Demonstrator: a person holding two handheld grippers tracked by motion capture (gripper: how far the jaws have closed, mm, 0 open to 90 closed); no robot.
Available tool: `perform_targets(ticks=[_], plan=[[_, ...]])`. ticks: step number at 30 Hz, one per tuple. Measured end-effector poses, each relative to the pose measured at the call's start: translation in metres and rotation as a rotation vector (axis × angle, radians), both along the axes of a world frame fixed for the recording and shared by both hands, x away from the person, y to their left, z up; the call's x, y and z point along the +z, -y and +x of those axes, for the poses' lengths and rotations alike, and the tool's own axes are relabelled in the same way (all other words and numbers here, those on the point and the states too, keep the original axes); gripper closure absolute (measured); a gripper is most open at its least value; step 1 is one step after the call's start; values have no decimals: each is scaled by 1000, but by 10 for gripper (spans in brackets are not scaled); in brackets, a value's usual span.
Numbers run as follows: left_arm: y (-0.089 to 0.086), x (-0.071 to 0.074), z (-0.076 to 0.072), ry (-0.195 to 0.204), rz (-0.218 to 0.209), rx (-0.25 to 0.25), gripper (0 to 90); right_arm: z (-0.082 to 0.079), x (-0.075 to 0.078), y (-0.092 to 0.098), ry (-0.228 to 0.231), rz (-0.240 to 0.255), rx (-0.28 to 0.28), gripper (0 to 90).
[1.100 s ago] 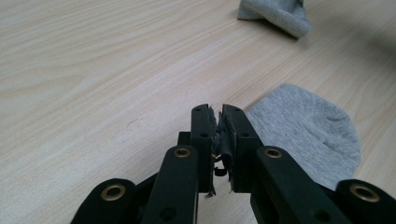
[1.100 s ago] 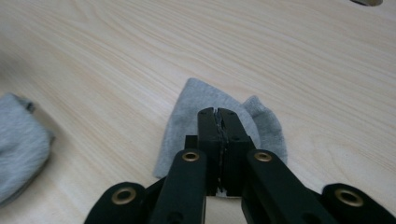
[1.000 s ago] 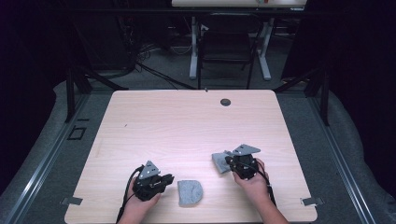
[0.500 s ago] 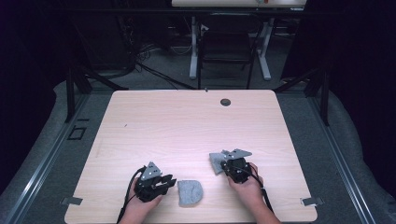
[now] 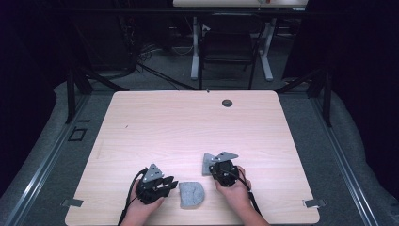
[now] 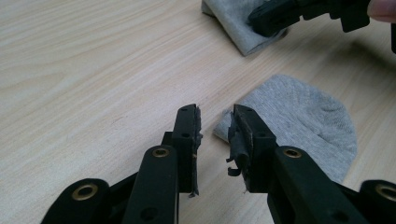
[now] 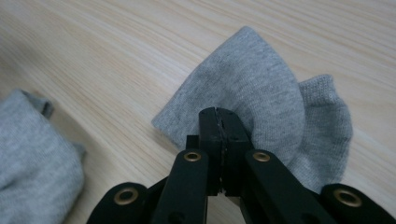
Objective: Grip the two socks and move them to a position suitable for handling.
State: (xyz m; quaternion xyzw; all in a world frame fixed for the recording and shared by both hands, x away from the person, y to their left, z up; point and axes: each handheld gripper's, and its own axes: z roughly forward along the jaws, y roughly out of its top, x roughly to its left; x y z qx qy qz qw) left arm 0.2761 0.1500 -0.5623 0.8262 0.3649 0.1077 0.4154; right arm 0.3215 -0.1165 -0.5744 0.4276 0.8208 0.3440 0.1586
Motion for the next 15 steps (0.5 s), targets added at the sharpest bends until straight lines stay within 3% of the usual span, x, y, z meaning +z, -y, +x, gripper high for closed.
perform_targets(ticks=[15], plan=[[3,-1,-2,-1,1,0,715,-2,-2,-28,2,17,44,900]])
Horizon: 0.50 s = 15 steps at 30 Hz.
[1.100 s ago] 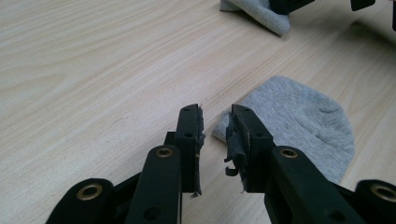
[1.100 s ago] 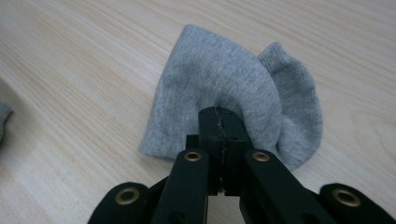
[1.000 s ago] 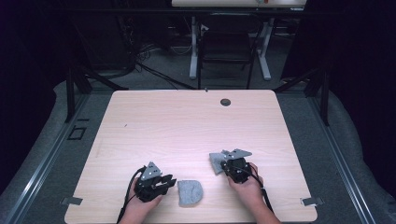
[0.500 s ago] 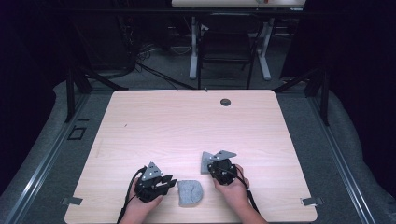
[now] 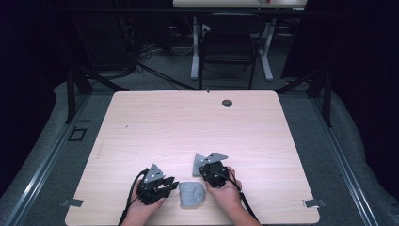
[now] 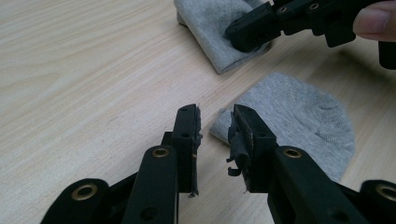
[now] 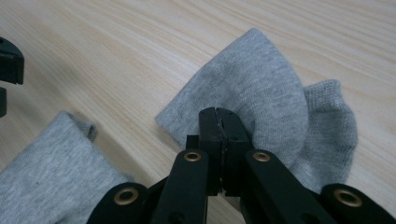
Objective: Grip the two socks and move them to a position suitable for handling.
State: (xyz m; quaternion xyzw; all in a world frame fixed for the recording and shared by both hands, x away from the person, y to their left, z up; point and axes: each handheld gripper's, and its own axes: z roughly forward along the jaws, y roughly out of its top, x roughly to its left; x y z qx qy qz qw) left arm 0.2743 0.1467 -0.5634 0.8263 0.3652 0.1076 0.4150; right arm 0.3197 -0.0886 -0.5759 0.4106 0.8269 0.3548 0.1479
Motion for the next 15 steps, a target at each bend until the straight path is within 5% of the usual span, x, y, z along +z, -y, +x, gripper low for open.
perform_targets(ticks=[7,15], plan=[[0,0,0,5,7,-5,712,-2,1,-3,0,-3,27,871],[6,1,-4,-2,1,-25,717,-16,23,13,32,39,59,833]])
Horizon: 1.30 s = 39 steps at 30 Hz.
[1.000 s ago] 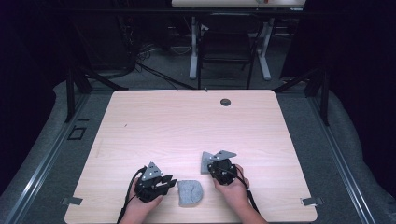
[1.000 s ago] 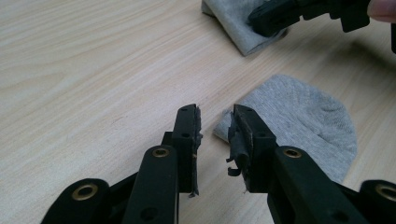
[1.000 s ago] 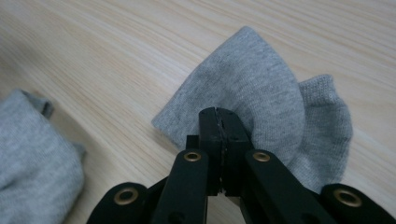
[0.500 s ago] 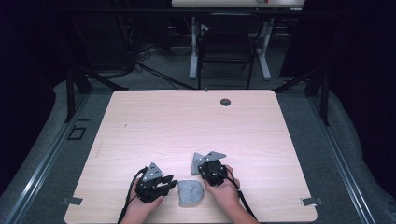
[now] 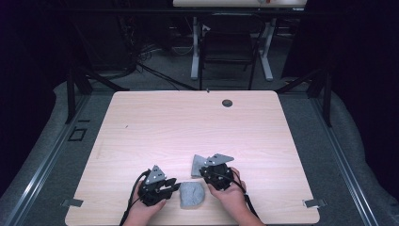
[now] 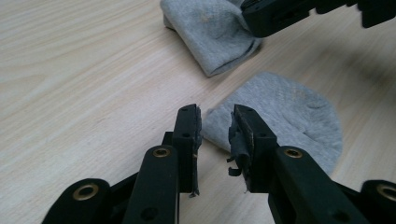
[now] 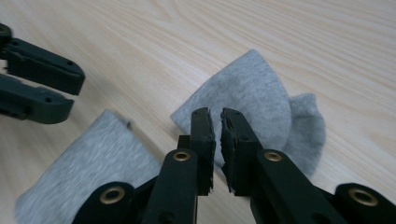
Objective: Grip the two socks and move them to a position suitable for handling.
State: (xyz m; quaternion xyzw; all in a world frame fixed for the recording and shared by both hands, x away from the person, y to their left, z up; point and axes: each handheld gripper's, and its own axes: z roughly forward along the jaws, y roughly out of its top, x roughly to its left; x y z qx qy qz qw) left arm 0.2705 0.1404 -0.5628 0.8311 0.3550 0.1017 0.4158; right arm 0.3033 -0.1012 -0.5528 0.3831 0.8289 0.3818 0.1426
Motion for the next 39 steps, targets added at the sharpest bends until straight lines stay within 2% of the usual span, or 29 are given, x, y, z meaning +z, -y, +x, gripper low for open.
perform_targets(ticks=[4,7,15,18,20,28,31,34,37,39], plan=[[10,1,-5,0,-7,-20,718,-11,8,12,9,18,9,833],[19,0,-7,-4,13,-50,725,-20,13,20,9,22,16,831],[38,-3,-11,-11,15,-85,716,-35,16,35,8,58,8,825],[42,-3,-12,-10,15,-92,713,-36,17,37,8,53,9,824],[48,-3,-14,-1,13,-100,706,-36,15,40,1,64,-3,822],[62,-2,-19,8,25,-117,673,-30,12,49,19,91,-46,822],[67,-5,-19,1,42,-125,653,-30,12,52,25,100,-56,819],[69,-7,-19,-9,41,-130,622,-29,11,55,22,96,-64,819],[70,-9,-20,-9,49,-130,587,-29,10,57,16,116,-81,817],[71,-12,-21,-3,61,-128,578,-28,10,58,12,109,-78,815]])
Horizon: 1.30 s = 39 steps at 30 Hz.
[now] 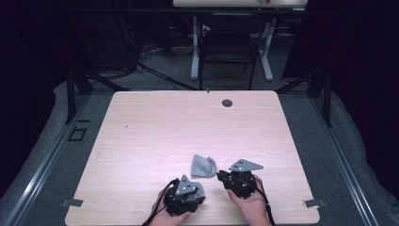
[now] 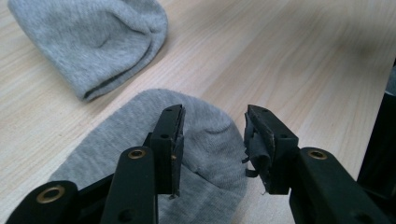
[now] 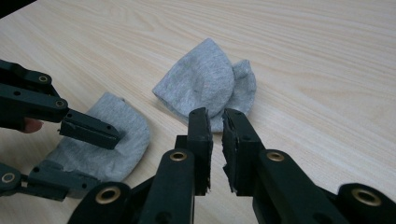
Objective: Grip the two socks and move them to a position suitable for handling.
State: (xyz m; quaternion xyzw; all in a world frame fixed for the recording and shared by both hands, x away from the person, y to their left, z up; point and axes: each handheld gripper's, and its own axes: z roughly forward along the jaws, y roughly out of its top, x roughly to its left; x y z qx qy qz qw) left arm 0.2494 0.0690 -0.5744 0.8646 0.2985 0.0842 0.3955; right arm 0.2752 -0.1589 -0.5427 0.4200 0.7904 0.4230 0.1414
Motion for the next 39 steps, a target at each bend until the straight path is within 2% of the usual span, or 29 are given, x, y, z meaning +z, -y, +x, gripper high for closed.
perform_targets(ticks=[4,6,8,13,14,19,20,21,22,23,26,27,29,33,39], plan=[[2,-4,-3,40,39,-5,641,0,-2,-1,-5,-10,2,815],[2,-3,-4,43,42,-9,675,0,-3,-2,-2,-3,0,814],[0,-3,-4,52,41,-11,774,0,-3,-2,-3,-15,5,810],[-3,-1,-4,46,21,-13,849,-1,-5,-5,-5,-11,8,810],[-5,1,-4,45,14,-16,854,-1,-5,-5,-9,-27,21,809],[-10,7,-4,51,-12,-11,864,-2,-7,-8,-18,-13,32,823],[-14,11,-4,63,-26,0,866,-3,-8,-9,-21,-16,49,837],[-14,11,-4,63,-26,0,867,-3,-8,-9,-21,-16,49,837],[-19,15,-3,63,-50,13,868,-4,-9,-12,-34,-25,71,861],[-19,15,-3,63,-50,13,868,-5,-10,-14,-34,-30,83,875],[-27,20,-1,60,-86,29,869,-7,-14,-21,-50,-46,116,900],[-27,20,-1,60,-86,29,869,-7,-14,-21,-50,-46,116,900],[-29,23,1,66,-94,34,870,-9,-18,-30,-61,-65,158,900],[-30,24,1,69,-98,32,871,-11,-24,-41,-70,-85,203,900],[-29,25,1,73,-98,27,871,-12,-28,-54,-79,-66,258,900]])
